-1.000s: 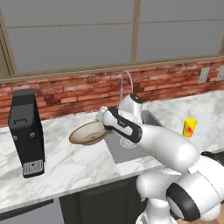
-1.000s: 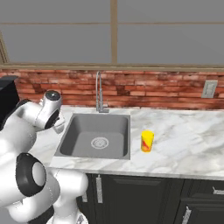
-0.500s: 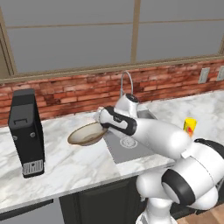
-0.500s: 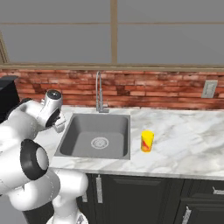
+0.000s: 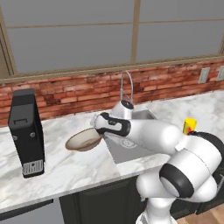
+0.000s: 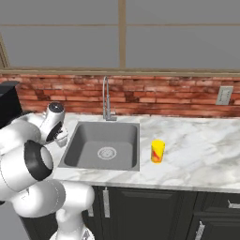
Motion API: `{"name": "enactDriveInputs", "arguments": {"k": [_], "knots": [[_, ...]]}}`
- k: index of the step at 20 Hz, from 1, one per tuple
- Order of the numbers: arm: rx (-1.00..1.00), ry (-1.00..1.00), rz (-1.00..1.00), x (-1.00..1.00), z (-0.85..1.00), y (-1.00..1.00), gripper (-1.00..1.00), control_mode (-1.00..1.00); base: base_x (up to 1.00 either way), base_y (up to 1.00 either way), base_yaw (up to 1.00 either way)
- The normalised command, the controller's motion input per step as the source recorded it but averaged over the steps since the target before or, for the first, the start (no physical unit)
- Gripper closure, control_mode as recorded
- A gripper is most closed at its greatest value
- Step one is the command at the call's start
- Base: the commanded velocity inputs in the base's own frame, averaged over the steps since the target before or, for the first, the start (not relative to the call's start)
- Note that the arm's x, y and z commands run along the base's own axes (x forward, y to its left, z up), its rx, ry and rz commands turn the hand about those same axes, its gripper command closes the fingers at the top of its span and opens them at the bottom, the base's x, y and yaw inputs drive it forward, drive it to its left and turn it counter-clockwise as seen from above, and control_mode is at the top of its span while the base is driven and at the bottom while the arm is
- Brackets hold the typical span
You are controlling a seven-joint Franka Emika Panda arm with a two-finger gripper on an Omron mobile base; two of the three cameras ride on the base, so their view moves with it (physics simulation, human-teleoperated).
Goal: Pick the cup and bowl from the counter and place them on the counter next to the sink.
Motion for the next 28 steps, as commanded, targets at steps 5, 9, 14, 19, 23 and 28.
{"name": "enactDriveInputs", "arguments": {"k": [5, 9, 14, 19, 23, 28], "knots": [[0.00, 0.00, 0.00, 0.00, -0.23, 0.00, 1.00, -1.00, 0.00, 0.00, 0.00], [0.00, 0.00, 0.00, 0.00, -0.23, 0.00, 1.00, -1.00, 0.00, 0.00, 0.00], [0.00, 0.00, 0.00, 0.00, -0.27, 0.00, 1.00, -1.00, 0.00, 0.00, 0.00], [0.00, 0.00, 0.00, 0.00, -0.19, 0.00, 1.00, -1.00, 0.00, 0.00, 0.00], [0.00, 0.00, 0.00, 0.00, -0.14, 0.00, 1.00, -1.00, 0.00, 0.00, 0.00], [0.00, 0.00, 0.00, 0.00, 0.00, 0.00, 1.00, -1.00, 0.00, 0.00, 0.00]]}}
